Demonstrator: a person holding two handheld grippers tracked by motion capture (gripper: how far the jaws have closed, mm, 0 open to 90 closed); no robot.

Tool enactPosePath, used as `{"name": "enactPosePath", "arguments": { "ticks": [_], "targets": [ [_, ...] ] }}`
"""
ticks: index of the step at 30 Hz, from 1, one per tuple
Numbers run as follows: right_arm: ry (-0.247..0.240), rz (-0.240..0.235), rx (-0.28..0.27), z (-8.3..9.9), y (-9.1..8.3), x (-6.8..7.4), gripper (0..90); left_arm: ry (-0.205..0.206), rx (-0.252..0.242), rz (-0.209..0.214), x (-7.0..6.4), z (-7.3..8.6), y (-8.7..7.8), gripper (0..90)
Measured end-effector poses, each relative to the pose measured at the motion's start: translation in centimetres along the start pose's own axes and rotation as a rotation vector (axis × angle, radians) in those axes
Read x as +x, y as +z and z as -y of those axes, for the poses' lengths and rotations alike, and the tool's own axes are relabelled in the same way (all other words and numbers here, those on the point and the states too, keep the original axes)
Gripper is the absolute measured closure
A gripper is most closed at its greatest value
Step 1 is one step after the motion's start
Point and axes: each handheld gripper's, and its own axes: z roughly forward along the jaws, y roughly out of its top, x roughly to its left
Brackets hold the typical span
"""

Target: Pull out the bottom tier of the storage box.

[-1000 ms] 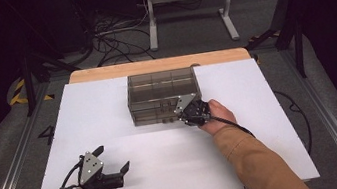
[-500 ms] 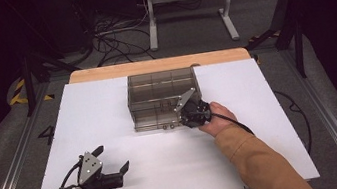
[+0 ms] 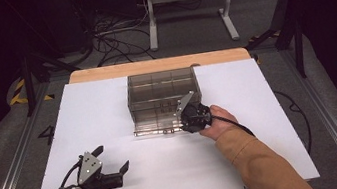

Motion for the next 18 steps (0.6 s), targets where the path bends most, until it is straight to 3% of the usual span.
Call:
{"name": "enactPosePath", "arguments": {
  "ticks": [18],
  "targets": [
    [-0.033,-0.024,0.014,0.6,-0.7,1.8,77.3,0.001,0.000,-0.001,0.0,0.0,0.0,0.8]
  ]
}}
